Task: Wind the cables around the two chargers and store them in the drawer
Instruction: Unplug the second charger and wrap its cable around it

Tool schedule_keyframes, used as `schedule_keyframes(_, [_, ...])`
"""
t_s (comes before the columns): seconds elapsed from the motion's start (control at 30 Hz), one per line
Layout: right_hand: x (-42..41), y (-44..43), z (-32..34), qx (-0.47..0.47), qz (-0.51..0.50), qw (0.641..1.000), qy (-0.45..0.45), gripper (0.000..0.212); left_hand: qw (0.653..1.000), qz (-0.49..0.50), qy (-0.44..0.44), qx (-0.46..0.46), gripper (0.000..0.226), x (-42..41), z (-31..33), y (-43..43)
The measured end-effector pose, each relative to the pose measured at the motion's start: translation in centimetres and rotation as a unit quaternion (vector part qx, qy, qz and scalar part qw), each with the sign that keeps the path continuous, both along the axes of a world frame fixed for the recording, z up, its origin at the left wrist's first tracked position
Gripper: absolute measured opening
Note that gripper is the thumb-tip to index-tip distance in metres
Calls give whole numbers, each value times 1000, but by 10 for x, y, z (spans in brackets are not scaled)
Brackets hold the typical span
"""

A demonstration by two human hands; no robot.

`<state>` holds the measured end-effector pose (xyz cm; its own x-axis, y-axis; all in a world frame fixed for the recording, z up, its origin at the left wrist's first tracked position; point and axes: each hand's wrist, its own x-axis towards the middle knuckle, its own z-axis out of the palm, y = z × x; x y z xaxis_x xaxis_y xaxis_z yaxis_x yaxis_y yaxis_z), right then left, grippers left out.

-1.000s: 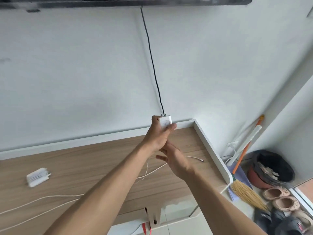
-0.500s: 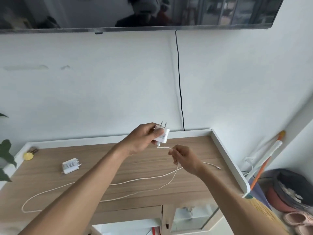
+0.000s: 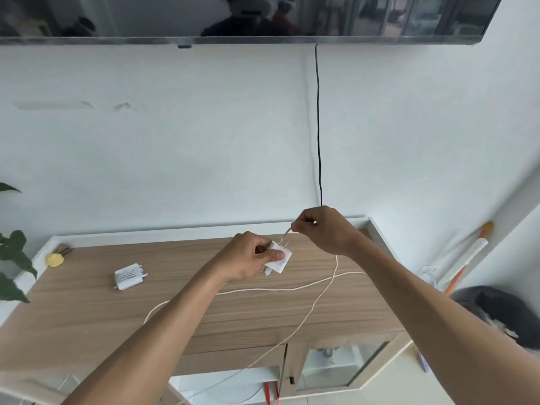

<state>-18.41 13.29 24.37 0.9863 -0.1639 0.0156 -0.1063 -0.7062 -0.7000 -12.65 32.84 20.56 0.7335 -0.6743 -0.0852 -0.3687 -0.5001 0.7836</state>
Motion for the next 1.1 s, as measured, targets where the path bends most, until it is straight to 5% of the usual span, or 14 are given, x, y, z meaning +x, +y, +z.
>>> schedule_keyframes(0.3, [-24,41,-4,-59,39,990,-122,21,974,145,107,-134,41,3,8,-1])
schedule_keyframes(0.5, [-43,53,-30,-54,12,967,-250,25,922,209,238,-223,33,0,14,-5])
schedule_keyframes(0.7, [-61,59,-54,3,2,951,-309,23,903,199,278,-260,30,-4,23,-3])
schedule_keyframes(1.1, [-46,55,-40,134,19,969,-208,11,911,115,256,-304,50,-18,39,16])
